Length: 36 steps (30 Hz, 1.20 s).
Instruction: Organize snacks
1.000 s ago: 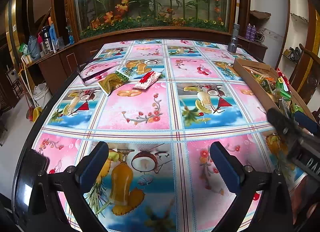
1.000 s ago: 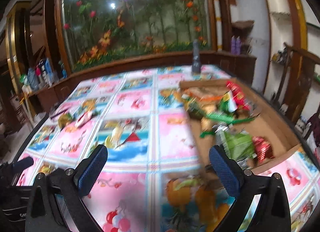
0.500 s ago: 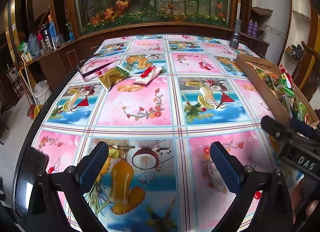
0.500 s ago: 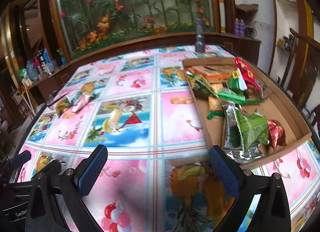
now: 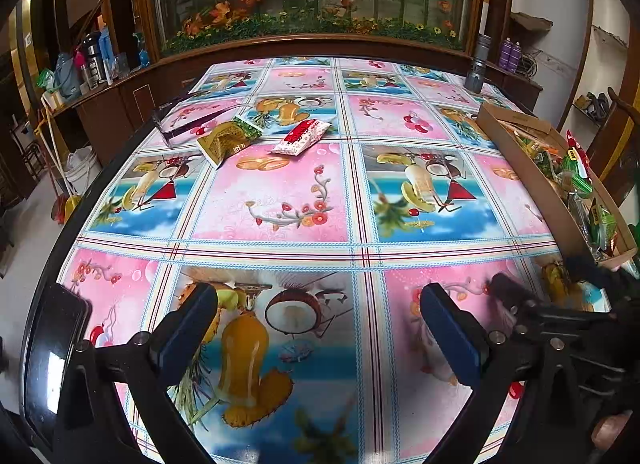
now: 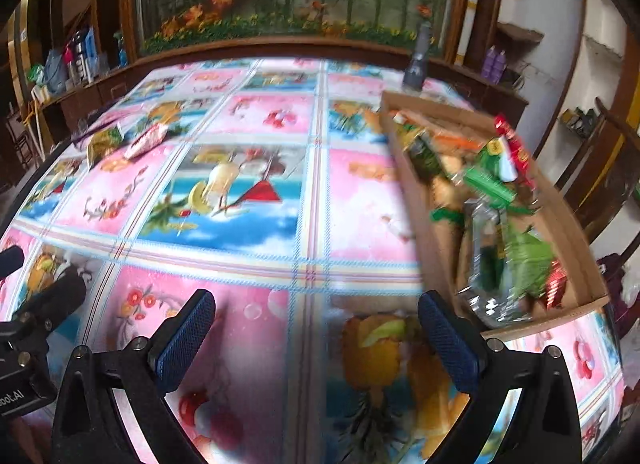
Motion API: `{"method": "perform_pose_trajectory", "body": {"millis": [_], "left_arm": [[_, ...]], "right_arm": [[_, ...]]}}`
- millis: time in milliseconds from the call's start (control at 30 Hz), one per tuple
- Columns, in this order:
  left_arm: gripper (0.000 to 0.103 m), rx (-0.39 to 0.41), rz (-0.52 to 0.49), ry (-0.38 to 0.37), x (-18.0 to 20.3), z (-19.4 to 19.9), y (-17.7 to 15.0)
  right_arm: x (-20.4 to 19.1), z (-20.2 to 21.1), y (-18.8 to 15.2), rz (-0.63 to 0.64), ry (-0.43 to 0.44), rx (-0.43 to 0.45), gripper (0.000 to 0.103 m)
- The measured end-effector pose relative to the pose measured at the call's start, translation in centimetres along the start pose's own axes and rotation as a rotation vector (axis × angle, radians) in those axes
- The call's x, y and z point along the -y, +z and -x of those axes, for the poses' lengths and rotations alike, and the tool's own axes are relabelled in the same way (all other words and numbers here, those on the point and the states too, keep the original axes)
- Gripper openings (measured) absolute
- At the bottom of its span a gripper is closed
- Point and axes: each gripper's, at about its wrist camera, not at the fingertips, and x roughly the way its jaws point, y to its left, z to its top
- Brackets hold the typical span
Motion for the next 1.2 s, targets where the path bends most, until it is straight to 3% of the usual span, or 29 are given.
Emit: {"method": "perform_pose_trajectory", "body": {"millis": [33,733,1200], "left_arm": [[0.101,0.000,0.000,0.000,0.0,0.0,0.0],[0.101,-0.019,-0.007,0.014,-0.1,-0.6,-0.2],[0.101,-0.148,-0.001,0.048,-0.4,-3.1,-0.5]], "right_arm": [[0.5,-0.7,-0.1,-0.023,0.014,-0.042,0.102],[0.6,-0.6,-0.3,-0.029,0.008,-0.038,0.103],[0.6,-0.6,-0.4,-0.029,0.008,-0.038,0.103]]}}
